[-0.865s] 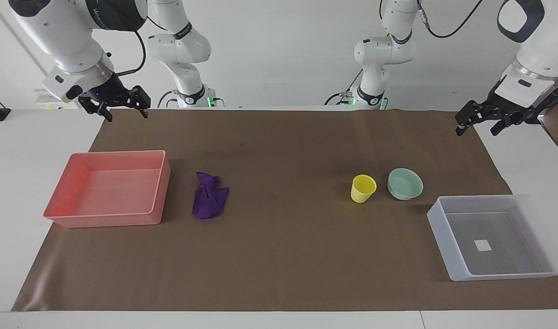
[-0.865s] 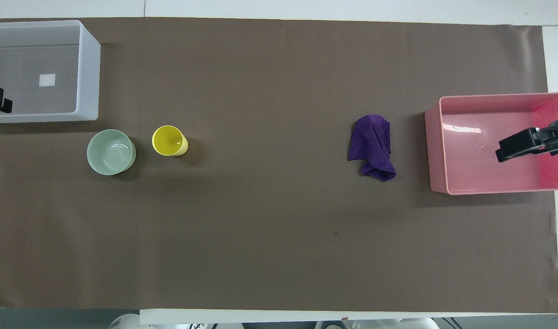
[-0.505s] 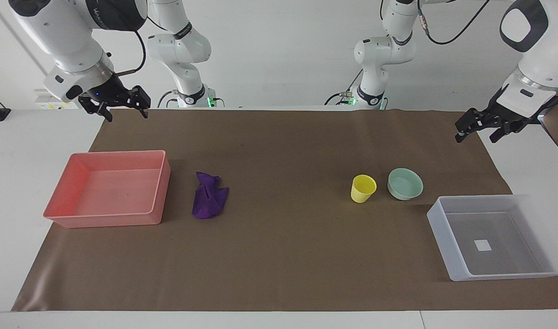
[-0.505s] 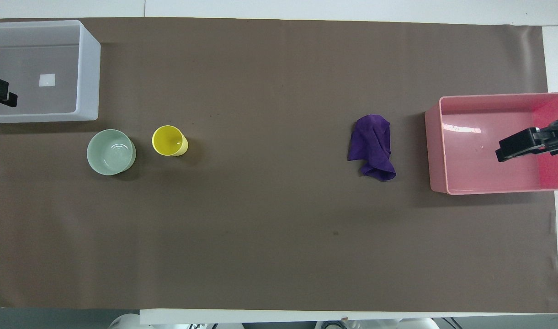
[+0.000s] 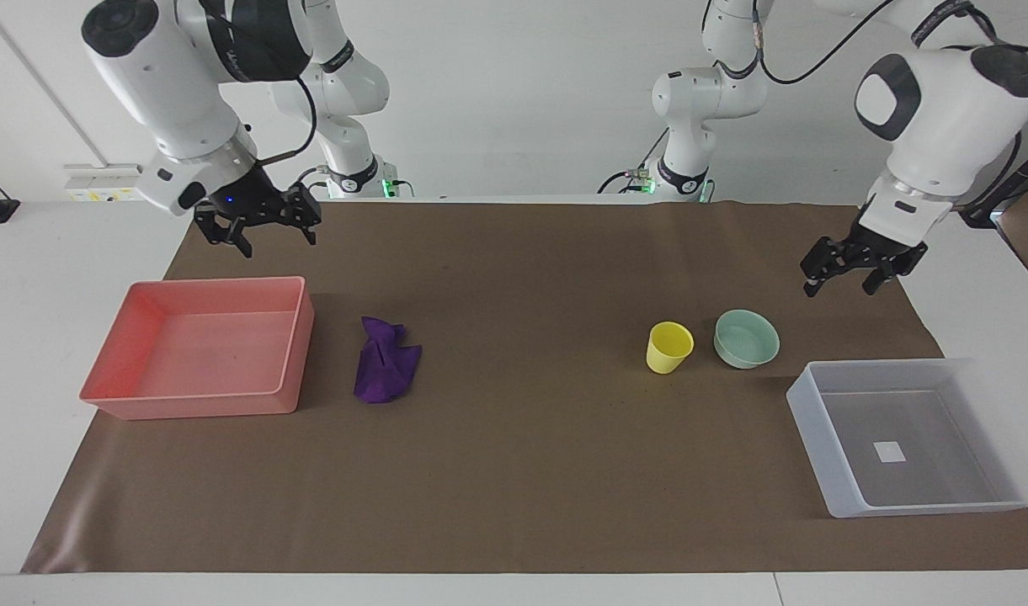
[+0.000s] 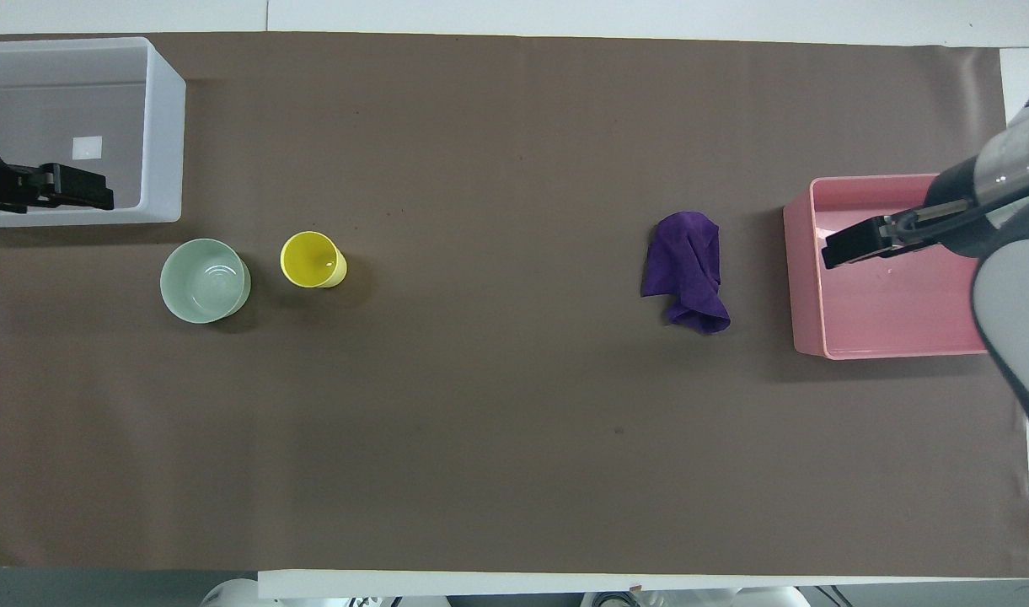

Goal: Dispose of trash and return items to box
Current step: 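Grasp the green cup with the left gripper while the right gripper grasps the cloth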

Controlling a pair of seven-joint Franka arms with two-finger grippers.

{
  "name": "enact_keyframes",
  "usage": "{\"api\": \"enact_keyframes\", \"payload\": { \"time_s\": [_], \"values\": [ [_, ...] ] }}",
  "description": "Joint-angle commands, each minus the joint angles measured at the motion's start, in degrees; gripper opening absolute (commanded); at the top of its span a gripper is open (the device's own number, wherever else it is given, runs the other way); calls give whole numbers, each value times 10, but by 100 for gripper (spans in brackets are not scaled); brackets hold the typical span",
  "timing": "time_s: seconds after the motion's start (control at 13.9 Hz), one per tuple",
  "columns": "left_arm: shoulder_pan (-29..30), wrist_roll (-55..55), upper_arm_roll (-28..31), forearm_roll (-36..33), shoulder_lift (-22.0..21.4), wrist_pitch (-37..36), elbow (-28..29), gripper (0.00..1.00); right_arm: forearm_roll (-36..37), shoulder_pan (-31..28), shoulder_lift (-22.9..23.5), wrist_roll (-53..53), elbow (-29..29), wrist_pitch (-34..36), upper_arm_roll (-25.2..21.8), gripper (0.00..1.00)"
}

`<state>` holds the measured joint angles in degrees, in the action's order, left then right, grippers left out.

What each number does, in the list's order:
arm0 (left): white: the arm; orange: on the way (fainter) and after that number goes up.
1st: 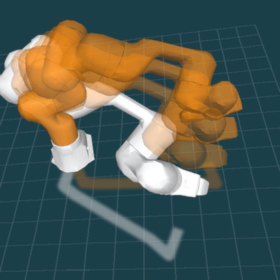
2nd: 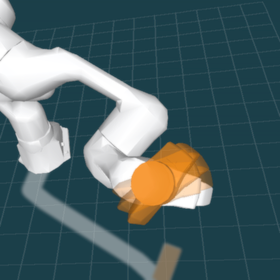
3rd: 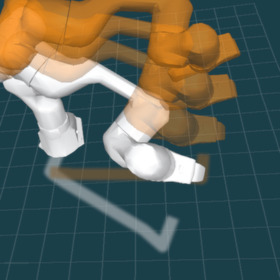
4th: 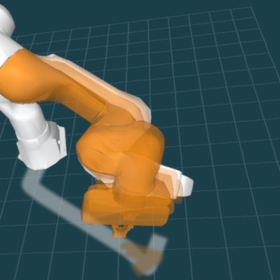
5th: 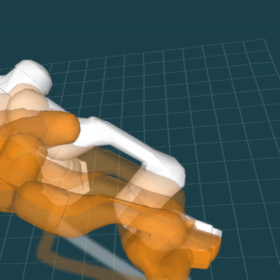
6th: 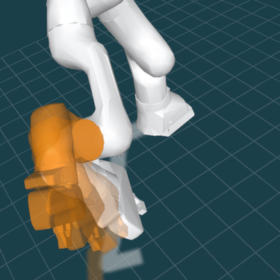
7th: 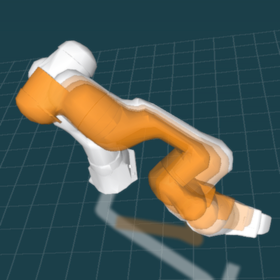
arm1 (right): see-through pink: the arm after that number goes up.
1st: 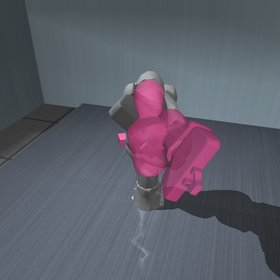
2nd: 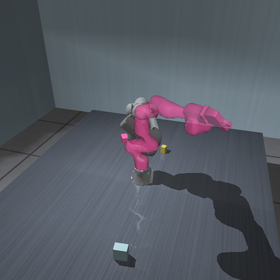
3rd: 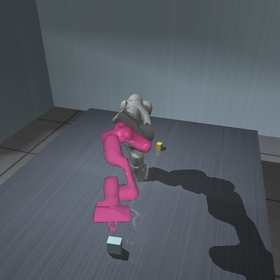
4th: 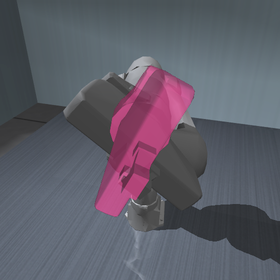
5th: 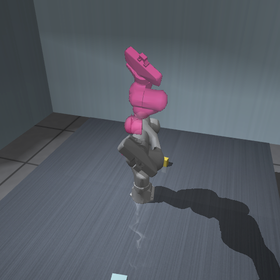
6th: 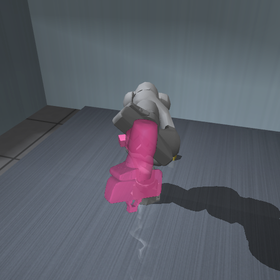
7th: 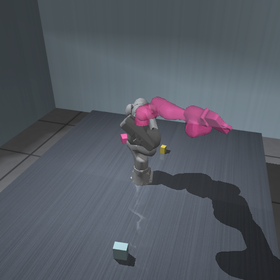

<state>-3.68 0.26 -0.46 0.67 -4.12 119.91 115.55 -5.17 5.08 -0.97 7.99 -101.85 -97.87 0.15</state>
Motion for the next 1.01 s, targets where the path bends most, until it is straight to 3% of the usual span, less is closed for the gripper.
{"api": "enact_keyframes", "payload": {
  "time_s": [0.0,0.22,0.36,0.43,0.5,0.58,0.79,0.86,0.94],
  "values": [
    [-5,40,6,-6,-24,129,158,100,-11,45,30,-23,-46,-93,1,100],
    [-4,63,6,-6,41,228,166,100,-11,73,65,-27,-95,-199,1,100],
    [2,67,6,-6,56,244,180,99,-11,81,89,-31,-120,-245,1,100],
    [1,76,6,-6,69,248,180,78,-11,80,98,-31,-136,-266,0,100],
    [2,91,6,-6,74,255,180,9,-11,79,111,-31,-146,-285,0,100],
    [4,89,6,-6,87,259,180,0,-10,80,128,-32,-153,-303,0,100],
    [5,88,7,-6,100,249,162,0,-10,80,156,-32,-174,-353,0,99],
    [5,91,6,-6,102,235,144,0,-10,78,161,-26,-186,-374,0,87],
    [0,93,6,-6,95,177,102,0,-7,78,161,-18,-189,-379,0,61]
  ]
}}
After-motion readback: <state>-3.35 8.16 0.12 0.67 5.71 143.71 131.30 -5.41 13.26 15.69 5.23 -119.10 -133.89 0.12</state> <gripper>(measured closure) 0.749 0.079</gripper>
